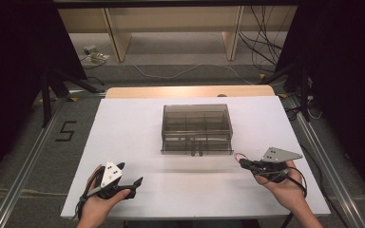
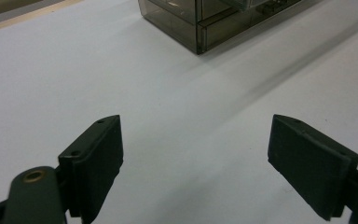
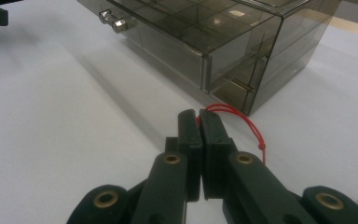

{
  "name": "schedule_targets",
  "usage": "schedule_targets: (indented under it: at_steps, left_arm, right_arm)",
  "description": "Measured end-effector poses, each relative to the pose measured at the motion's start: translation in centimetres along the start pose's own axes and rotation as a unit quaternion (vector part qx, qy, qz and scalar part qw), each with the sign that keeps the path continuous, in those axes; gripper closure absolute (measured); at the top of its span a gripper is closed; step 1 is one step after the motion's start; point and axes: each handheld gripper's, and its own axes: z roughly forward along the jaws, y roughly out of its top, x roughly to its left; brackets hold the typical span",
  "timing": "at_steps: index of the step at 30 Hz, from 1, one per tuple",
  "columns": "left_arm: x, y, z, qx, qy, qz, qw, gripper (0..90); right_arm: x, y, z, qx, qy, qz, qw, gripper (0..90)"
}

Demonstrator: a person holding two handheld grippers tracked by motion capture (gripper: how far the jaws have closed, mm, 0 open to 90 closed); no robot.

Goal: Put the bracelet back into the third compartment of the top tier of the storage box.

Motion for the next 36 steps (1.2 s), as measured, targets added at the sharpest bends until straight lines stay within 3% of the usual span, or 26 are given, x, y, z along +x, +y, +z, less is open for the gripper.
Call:
schedule_targets:
  at_steps: [36]
  left_arm:
    - [0.0,0.0,0.0,0.001,0.003,0.002,1.0000,17.9]
  right_arm:
    - [0.1,1.1,-0.6,-0.015,-0.011,-0.010,0.9998,88.4]
